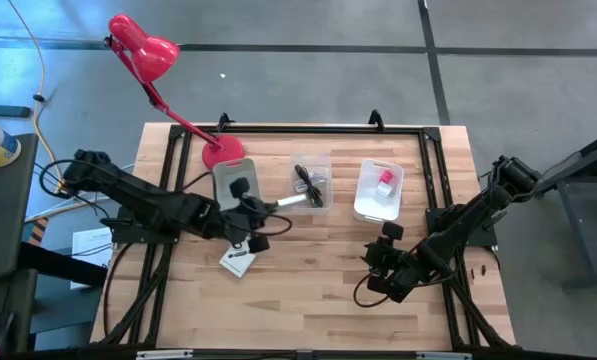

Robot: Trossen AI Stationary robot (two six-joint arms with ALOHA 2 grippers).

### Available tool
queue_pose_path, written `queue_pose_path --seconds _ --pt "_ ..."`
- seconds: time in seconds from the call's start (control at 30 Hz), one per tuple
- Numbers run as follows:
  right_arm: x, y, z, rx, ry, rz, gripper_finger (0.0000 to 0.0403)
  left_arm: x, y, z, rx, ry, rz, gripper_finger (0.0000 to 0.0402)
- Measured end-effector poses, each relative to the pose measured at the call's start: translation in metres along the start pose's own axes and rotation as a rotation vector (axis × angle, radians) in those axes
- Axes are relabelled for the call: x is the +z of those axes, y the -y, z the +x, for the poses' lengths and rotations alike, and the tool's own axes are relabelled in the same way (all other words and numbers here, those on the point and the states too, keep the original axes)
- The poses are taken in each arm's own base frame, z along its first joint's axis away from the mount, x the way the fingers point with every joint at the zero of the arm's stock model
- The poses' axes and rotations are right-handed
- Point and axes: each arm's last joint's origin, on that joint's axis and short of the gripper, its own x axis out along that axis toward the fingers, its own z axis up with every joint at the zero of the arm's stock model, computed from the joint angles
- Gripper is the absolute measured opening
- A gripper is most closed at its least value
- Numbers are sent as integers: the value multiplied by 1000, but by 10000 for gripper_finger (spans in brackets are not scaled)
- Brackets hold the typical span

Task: Pick and place items into bin
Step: Put the right white card reader box into the gray bin

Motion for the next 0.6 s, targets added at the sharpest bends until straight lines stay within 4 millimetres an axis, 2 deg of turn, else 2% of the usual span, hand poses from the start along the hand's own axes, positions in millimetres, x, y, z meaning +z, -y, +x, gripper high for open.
queue_pose_path --seconds 0.23,0.6 --pt "1 -1 0 5 12 7 142 -12 -22 -18 143 -84 -29 25" --pt "3 -2 0 16 26 7 142 -22 -45 -39 243 -120 -152 23"
